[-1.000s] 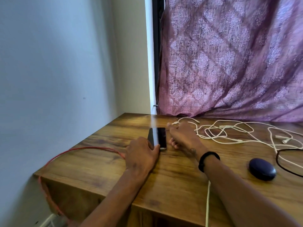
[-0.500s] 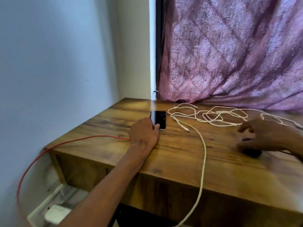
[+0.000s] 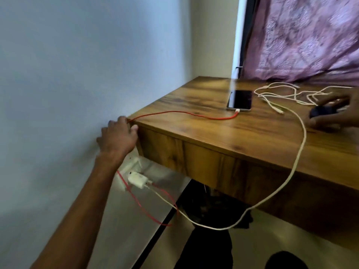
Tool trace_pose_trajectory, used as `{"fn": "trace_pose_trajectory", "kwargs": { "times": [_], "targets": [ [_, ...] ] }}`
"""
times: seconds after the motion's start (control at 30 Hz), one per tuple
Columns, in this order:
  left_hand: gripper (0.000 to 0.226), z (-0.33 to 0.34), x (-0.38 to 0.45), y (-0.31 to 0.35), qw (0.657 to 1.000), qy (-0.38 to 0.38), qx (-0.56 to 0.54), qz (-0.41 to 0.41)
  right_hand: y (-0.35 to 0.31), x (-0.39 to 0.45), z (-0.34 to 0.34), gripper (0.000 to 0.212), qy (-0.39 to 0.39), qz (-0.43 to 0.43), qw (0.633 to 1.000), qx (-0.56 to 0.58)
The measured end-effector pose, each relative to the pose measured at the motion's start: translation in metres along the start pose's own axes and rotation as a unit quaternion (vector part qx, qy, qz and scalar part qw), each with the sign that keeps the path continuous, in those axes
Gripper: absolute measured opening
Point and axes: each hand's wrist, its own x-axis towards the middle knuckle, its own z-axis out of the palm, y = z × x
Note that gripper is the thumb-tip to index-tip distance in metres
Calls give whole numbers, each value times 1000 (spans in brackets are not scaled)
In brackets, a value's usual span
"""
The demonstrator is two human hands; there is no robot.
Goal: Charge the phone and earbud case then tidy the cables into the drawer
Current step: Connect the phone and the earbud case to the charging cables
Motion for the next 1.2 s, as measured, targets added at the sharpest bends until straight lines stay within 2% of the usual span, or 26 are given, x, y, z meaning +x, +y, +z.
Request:
{"fn": "trace_pose_trajectory", "kwargs": {
  "times": [0.07,0.13,0.2,0.23,0.27,0.33,0.4,0.47,0.53,0.57,0.6,0.63,0.67,0.73,0.83,0.9,0.97,1.07,1.13,1.2],
  "targets": [
    [36,3,-9,-19,998,26,-47,26,-33,-6,17,70,56,-64,996,39],
    [27,6,-20,-22,991,69,-92,67,-61,-9,31,50,73,-129,986,71],
    [20,6,-32,-14,976,83,-174,106,-75,0,48,51,49,-161,984,53],
    [17,6,-40,-5,963,66,-234,117,-80,0,54,53,43,-170,984,29],
    [13,5,-50,6,944,22,-308,117,-80,3,60,55,42,-179,983,7],
    [12,10,-69,28,876,-107,-462,93,-78,5,69,58,48,-184,982,-17],
    [19,19,-88,49,809,-207,-547,60,-73,6,73,58,62,-184,980,-31],
    [24,23,-103,68,752,-247,-610,39,-70,3,76,57,71,-184,980,-30],
    [26,18,-112,89,694,-255,-673,31,-67,2,79,56,72,-186,980,-24],
    [27,14,-115,100,675,-261,-689,37,-65,2,79,56,73,-185,980,-26],
    [28,9,-117,110,671,-268,-689,54,-64,3,79,55,72,-186,979,-28],
    [27,4,-118,116,686,-275,-670,79,-64,2,79,55,70,-184,980,-29],
    [25,1,-119,120,715,-278,-632,110,-65,2,79,54,70,-182,980,-29],
    [21,0,-120,117,797,-260,-518,168,-66,0,79,54,64,-181,981,-26],
    [24,7,-124,102,913,-163,-307,216,-66,0,80,53,61,-187,980,-14],
    [32,2,-128,99,953,-74,-195,221,-63,1,78,55,57,-188,980,-3],
    [46,-13,-132,104,962,-29,-172,208,-57,3,73,60,43,-167,985,32],
    [50,-42,-132,120,954,49,-208,213,-45,8,62,58,35,-115,985,125],
    [48,-47,-122,139,928,71,-260,258,-41,13,58,52,49,-74,963,255],
    [44,-38,-107,172,895,28,-325,305,-41,15,54,55,40,-29,922,385]
  ]
}}
